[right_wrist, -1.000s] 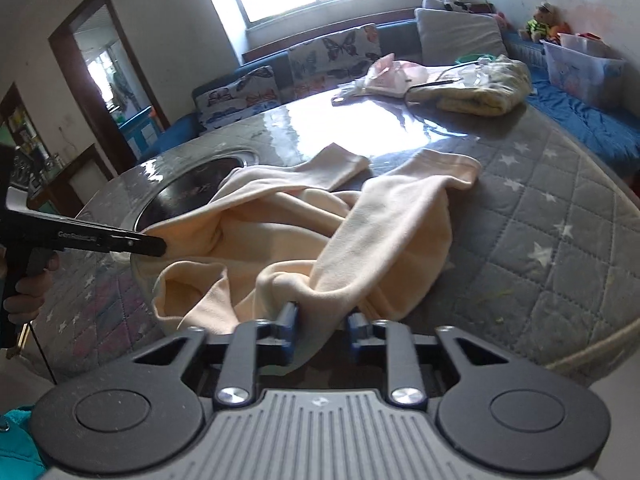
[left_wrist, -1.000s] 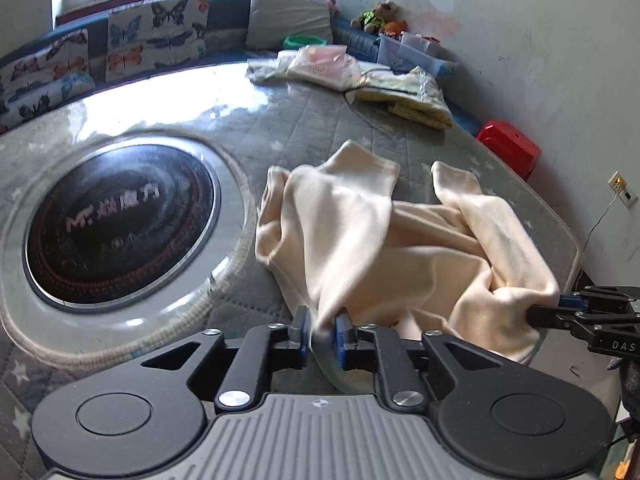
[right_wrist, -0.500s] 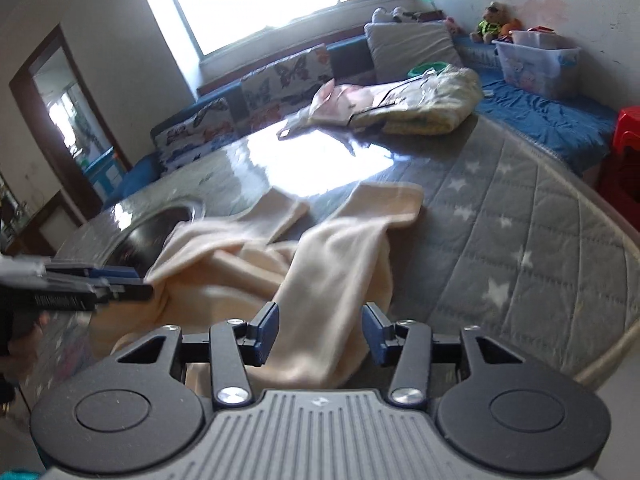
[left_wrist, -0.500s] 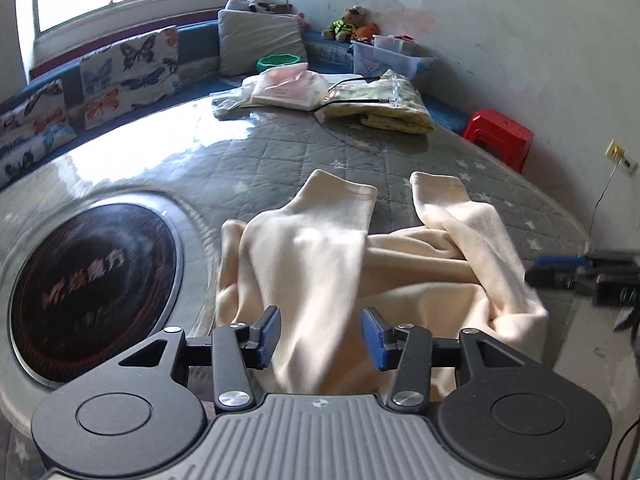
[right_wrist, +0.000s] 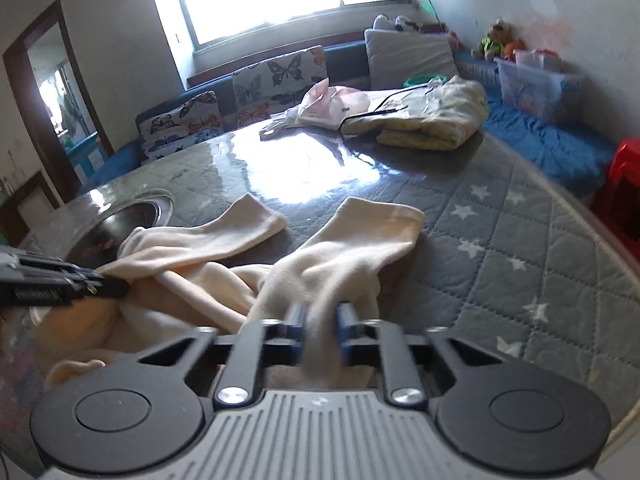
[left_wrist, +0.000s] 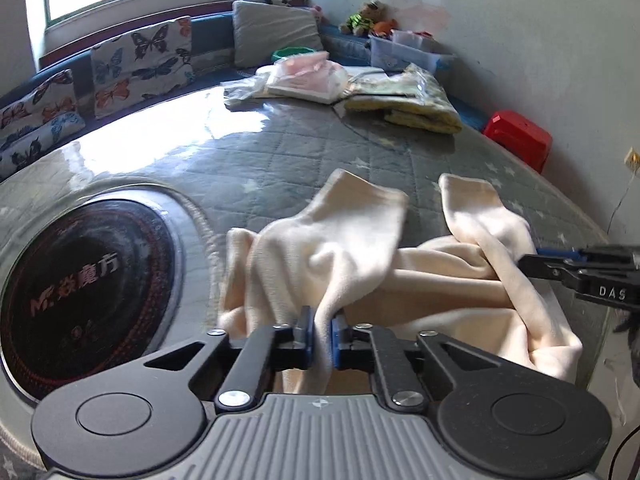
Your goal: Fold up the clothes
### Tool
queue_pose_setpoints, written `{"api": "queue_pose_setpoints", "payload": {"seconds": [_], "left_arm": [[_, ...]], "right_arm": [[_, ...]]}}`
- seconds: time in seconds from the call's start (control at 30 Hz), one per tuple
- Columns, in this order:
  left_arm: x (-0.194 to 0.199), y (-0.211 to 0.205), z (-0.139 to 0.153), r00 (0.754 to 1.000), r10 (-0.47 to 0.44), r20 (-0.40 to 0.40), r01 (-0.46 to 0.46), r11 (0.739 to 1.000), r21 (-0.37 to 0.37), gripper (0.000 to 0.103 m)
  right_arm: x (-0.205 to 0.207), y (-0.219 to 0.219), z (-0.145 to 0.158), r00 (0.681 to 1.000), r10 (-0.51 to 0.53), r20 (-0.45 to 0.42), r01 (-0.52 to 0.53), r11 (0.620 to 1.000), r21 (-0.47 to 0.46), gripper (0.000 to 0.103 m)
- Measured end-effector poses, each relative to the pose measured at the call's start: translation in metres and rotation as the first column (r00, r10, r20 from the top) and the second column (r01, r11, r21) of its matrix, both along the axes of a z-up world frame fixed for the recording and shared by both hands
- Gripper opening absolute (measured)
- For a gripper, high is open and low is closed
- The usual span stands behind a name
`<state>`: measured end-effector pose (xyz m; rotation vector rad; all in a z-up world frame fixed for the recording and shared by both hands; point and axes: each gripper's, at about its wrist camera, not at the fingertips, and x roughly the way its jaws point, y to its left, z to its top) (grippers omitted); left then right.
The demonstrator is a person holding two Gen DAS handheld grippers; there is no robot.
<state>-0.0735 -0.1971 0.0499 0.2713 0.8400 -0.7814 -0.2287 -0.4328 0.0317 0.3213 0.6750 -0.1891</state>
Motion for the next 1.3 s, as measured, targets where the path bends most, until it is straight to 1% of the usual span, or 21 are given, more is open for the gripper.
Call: {"api": "queue_pose_setpoints", "payload": {"seconds": [0.07, 0.17, 0.3, 0.37, 0.4, 0.43, 0.5, 0.53, 0.6, 0.7, 0.77, 0.8, 0.87, 0.93, 1.0, 1.03, 1.07, 1.1, 1.13, 1.17, 1.3], "left_arm": [[0.001, 0.011, 0.002, 1.0, 0.015, -0.002, -0.015, 1.0, -0.007, 0.007], [0.0, 0.028, 0.005, 0.999, 0.033, -0.008, -0.033, 0.999, -0.017, 0.007], [-0.006, 0.049, 0.007, 0.999, 0.038, -0.016, -0.038, 0.999, -0.008, 0.007], [-0.008, 0.056, 0.005, 0.999, 0.043, -0.03, -0.043, 0.999, 0.002, 0.007], [-0.009, 0.06, 0.003, 0.998, 0.044, -0.042, -0.044, 0.999, 0.001, 0.007], [-0.01, 0.064, 0.002, 0.998, 0.047, -0.05, -0.047, 0.999, 0.0, 0.007], [-0.012, 0.071, 0.001, 0.997, 0.056, -0.053, -0.056, 0.998, 0.003, 0.007], [-0.014, 0.074, 0.002, 0.997, 0.059, -0.053, -0.058, 0.998, 0.004, 0.007], [-0.016, 0.079, 0.003, 0.997, 0.063, -0.049, -0.063, 0.998, 0.003, 0.007], [-0.016, 0.084, 0.003, 0.996, 0.076, -0.048, -0.076, 0.997, 0.003, 0.008], [-0.017, 0.086, 0.002, 0.996, 0.078, -0.05, -0.078, 0.997, 0.002, 0.008], [-0.018, 0.086, 0.001, 0.996, 0.077, -0.049, -0.077, 0.997, 0.006, 0.009], [-0.021, 0.086, -0.001, 0.996, 0.071, -0.049, -0.07, 0.997, 0.018, 0.011], [-0.022, 0.086, -0.003, 0.996, 0.07, -0.049, -0.069, 0.997, 0.025, 0.012], [-0.022, 0.088, -0.003, 0.996, 0.079, -0.051, -0.078, 0.997, 0.027, 0.017], [-0.022, 0.089, -0.002, 0.995, 0.085, -0.047, -0.084, 0.996, 0.025, 0.025], [-0.022, 0.089, 0.001, 0.995, 0.087, -0.038, -0.087, 0.996, 0.022, 0.033], [-0.023, 0.088, 0.005, 0.996, 0.087, -0.026, -0.087, 0.996, 0.015, 0.038], [-0.023, 0.087, 0.009, 0.996, 0.086, -0.013, -0.086, 0.996, 0.007, 0.049], [-0.023, 0.086, 0.012, 0.996, 0.085, 0.0, -0.085, 0.996, 0.0, 0.052], [-0.019, 0.07, 0.019, 0.998, 0.061, 0.031, -0.061, 0.998, -0.021, 0.053]], "right_arm": [[-0.008, 0.0, 0.003, 1.0, -0.016, 0.006, 0.016, 1.0, -0.021, 0.004], [-0.023, -0.002, 0.01, 0.999, -0.043, 0.002, 0.043, 0.998, -0.042, 0.004], [-0.039, -0.004, 0.014, 0.997, -0.066, -0.047, 0.061, 0.993, -0.104, 0.004], [-0.043, -0.005, 0.016, 0.997, -0.061, -0.056, 0.054, 0.992, -0.117, 0.01], [-0.043, -0.006, 0.017, 0.997, -0.06, -0.054, 0.054, 0.992, -0.114, 0.01], [-0.041, -0.006, 0.017, 0.997, -0.06, -0.049, 0.054, 0.993, -0.106, 0.01], [-0.034, -0.007, 0.019, 0.998, -0.059, -0.025, 0.057, 0.996, -0.073, 0.017], [-0.029, -0.008, 0.019, 0.998, -0.054, -0.018, 0.053, 0.997, -0.055, 0.027], [-0.019, -0.006, 0.017, 0.999, -0.037, -0.009, 0.037, 0.999, -0.035, 0.037], [0.0, -0.002, 0.014, 1.0, -0.001, -0.008, 0.001, 1.0, -0.019, 0.04], [0.015, 0.002, 0.009, 1.0, 0.028, -0.013, -0.028, 1.0, -0.005, 0.045], [0.023, 0.004, 0.007, 0.999, 0.04, -0.016, -0.04, 0.999, -0.001, 0.046], [0.034, 0.009, 0.003, 0.999, 0.049, -0.019, -0.049, 0.999, -0.013, 0.05], [0.04, 0.01, -0.001, 0.999, 0.049, -0.015, -0.049, 0.999, -0.017, 0.048], [0.044, 0.01, -0.004, 0.998, 0.056, -0.015, -0.056, 0.998, -0.012, 0.042], [0.044, 0.01, -0.004, 0.998, 0.059, -0.012, -0.059, 0.998, -0.015, 0.029], [0.044, 0.011, -0.004, 0.998, 0.059, -0.007, -0.06, 0.998, -0.028, 0.019], [0.042, 0.012, -0.003, 0.998, 0.056, -0.002, -0.056, 0.997, -0.046, 0.016], [0.039, 0.012, -0.002, 0.999, 0.052, 0.009, -0.051, 0.997, -0.058, 0.011], [0.034, 0.011, 0.002, 0.999, 0.045, 0.026, -0.043, 0.997, -0.071, 0.004], [0.014, 0.005, 0.013, 0.998, -0.002, 0.057, 0.01, 0.992, -0.129, 0.003]]}}
